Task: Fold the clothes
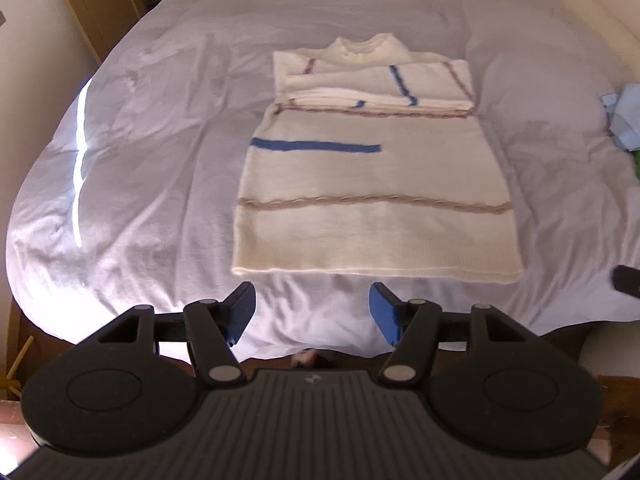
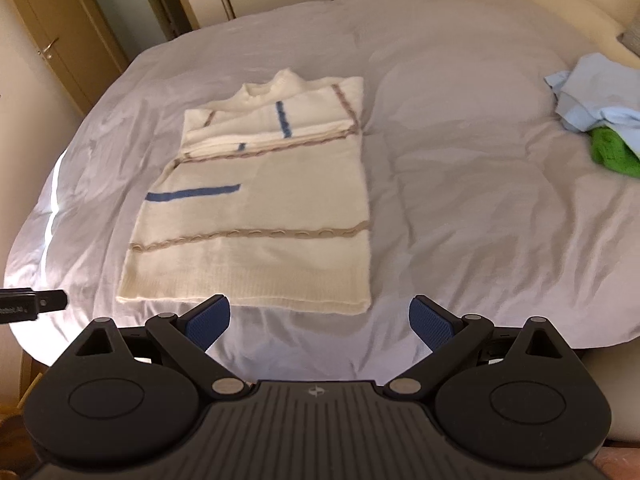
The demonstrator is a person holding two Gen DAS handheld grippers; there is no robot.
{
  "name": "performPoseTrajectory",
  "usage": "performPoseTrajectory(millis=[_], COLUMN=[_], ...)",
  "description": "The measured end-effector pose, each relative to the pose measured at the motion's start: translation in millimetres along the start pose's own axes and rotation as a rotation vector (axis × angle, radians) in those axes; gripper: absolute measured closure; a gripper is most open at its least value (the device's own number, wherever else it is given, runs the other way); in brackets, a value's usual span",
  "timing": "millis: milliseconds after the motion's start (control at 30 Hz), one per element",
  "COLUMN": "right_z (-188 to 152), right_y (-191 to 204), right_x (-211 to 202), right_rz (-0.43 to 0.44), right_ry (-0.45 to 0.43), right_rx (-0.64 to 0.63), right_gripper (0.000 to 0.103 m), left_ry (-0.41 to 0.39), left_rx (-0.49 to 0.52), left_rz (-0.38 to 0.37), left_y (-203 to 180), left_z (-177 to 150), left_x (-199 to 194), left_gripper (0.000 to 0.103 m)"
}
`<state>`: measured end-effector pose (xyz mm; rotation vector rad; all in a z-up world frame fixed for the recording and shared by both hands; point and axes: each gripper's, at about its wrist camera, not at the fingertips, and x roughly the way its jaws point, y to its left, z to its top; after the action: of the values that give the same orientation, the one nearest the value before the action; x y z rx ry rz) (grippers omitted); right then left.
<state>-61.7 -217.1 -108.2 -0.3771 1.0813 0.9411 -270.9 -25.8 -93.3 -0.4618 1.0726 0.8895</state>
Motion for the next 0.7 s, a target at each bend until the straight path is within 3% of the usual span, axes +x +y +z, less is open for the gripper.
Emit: performPoseTrajectory(millis=[233, 400, 700], right_z=[-24, -41, -42], right_y=[-7, 2, 12], right_x=[28, 72, 138], right_rz=[-0.022, -0.061, -0.192], right_ry=[0.013, 0.059, 0.027], right_rx=[-0.028, -0.108, -0.332], right_gripper=[0.005, 0.005, 0.009], left_ry=[0.047, 0.084, 0.024], left_rx=[0.104, 0.201, 0.503], left_rz=[0.057, 0.059, 0.112], left_y=[17, 18, 13], left_z=[-27, -39, -43], left_x=[60, 113, 185], left_gripper=[0.044, 0.044, 0.044])
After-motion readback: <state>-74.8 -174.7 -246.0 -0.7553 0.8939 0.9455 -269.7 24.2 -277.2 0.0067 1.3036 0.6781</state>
